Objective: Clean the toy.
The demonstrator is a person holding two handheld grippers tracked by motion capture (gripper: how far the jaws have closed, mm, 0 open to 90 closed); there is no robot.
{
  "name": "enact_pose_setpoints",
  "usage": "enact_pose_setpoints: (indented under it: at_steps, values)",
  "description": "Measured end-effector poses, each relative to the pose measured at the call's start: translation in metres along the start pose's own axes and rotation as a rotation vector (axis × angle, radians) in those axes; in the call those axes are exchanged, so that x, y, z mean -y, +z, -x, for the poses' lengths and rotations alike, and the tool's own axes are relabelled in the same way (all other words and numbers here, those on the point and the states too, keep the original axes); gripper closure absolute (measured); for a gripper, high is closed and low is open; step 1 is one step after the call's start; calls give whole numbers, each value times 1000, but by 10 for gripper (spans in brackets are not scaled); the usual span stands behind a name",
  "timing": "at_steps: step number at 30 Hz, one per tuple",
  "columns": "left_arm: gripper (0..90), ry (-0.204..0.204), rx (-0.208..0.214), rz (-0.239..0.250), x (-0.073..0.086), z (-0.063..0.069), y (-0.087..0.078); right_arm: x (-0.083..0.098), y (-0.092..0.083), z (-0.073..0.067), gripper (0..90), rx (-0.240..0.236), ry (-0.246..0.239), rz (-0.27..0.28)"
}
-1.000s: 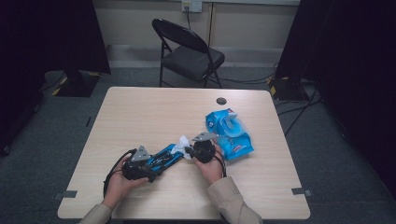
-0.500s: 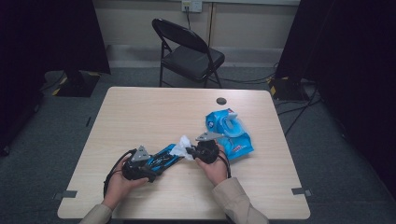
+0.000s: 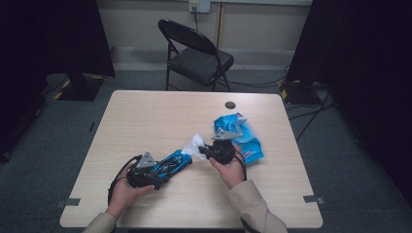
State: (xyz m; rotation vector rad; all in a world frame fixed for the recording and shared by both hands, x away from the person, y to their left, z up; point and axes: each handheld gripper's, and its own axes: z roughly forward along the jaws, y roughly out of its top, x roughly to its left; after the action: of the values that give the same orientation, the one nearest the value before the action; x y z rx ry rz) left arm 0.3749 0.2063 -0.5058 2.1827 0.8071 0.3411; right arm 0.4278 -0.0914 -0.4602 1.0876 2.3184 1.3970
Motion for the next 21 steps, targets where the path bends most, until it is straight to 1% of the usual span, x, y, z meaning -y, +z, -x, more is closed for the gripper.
enact_pose_setpoints:
  at_steps: [2,4,5,6,7,8,11,17,18,19,21]
  values:
    - [232,1,1,-3,0,0,0,1,-1,2,829,-1,11,5]
    - [211,-1,-5,-21,-1,-1,-1,3,-1,3,828,2,16,5]
    - [196,-14,-4,-26,-1,-1,-1,3,-1,4,828,2,19,5]
    - [180,-18,-2,-24,-2,-1,-3,4,-1,4,827,3,20,6]
    - [177,-25,1,-23,-3,-1,-4,4,-1,4,827,4,22,10]
    - [180,-23,1,-25,-4,-1,-5,4,-1,4,827,3,22,11]
    - [179,-24,10,-15,-6,-1,-10,3,-2,2,827,9,12,11]
    - [178,-28,18,4,-11,-1,-22,3,-2,0,827,11,11,18]
    - [183,-37,27,14,-12,-2,-23,3,-2,0,827,13,13,17]
    - [192,-34,25,17,-14,-2,-26,4,-2,0,827,14,14,19]
    - [199,-38,36,41,-18,-3,-30,6,-2,1,827,19,16,17]
